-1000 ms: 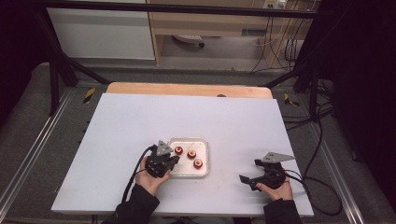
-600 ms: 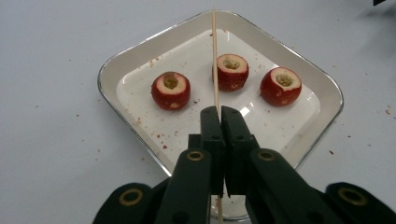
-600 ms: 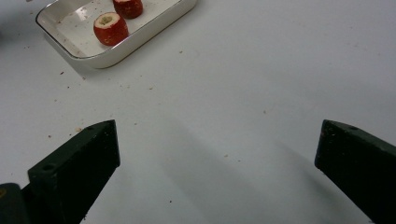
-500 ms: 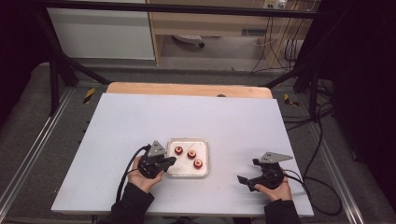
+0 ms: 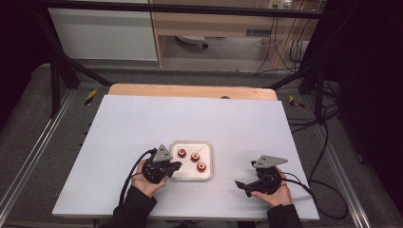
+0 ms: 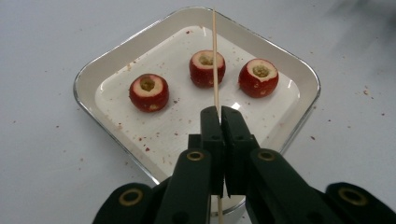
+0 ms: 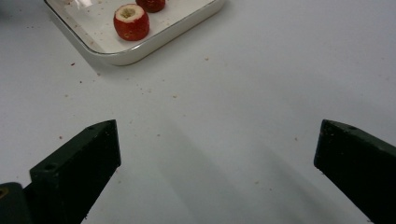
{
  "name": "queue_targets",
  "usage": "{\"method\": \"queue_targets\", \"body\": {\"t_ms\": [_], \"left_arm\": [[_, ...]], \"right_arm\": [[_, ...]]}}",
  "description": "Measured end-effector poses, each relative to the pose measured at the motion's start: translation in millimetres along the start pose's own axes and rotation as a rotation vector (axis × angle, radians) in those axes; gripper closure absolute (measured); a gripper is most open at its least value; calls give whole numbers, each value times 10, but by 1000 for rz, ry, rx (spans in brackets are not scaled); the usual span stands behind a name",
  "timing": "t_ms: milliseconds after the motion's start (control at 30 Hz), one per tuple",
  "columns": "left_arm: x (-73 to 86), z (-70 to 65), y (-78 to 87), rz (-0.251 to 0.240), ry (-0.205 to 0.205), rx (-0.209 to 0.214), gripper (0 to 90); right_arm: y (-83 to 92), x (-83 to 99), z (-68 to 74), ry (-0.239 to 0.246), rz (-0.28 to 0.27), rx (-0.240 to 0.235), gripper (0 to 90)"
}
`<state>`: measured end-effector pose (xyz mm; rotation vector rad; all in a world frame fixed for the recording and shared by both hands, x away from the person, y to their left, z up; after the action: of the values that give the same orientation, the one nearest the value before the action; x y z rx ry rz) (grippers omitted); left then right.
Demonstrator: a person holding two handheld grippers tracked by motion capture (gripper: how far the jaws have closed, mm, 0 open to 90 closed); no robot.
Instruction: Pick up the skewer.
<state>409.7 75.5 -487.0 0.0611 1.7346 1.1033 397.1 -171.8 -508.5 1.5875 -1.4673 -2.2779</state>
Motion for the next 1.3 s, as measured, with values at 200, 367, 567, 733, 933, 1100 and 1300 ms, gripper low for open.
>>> {"method": "queue_targets", "body": {"t_ms": [200, 367, 567, 733, 933, 1100, 1300], "left_arm": [[-17, -50, -13, 11, -26, 11, 883], [-34, -92, -25, 23, -46, 14, 883], [-58, -147, -37, 44, -77, 32, 883], [-80, -194, -43, 63, -104, 43, 883], [-141, -267, -50, 91, -152, 49, 883], [-203, -335, -69, 104, -180, 56, 883], [-249, -415, -107, 121, -205, 66, 883]], "right_arm": [[-33, -91, 111, 77, 21, 18, 21], [-62, -160, 173, 124, 25, 23, 36], [-120, -263, 261, 228, 63, 59, 64], [-112, -348, 335, 331, 70, 93, 101], [-95, -455, 395, 416, 76, 119, 147], [-107, -532, 468, 506, 91, 137, 195], [-148, -587, 537, 621, 115, 147, 256]]}}
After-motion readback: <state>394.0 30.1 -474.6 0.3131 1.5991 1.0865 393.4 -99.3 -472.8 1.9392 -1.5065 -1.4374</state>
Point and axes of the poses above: each handheld gripper's, and its own axes: y roughly backward along the jaws, x roughly out of its underside, z roughly to its left, the point moved 10 cm from there along -y, roughly forward along the jaws, and after that the axes turned 3 degrees about z, right-handed, at the moved point
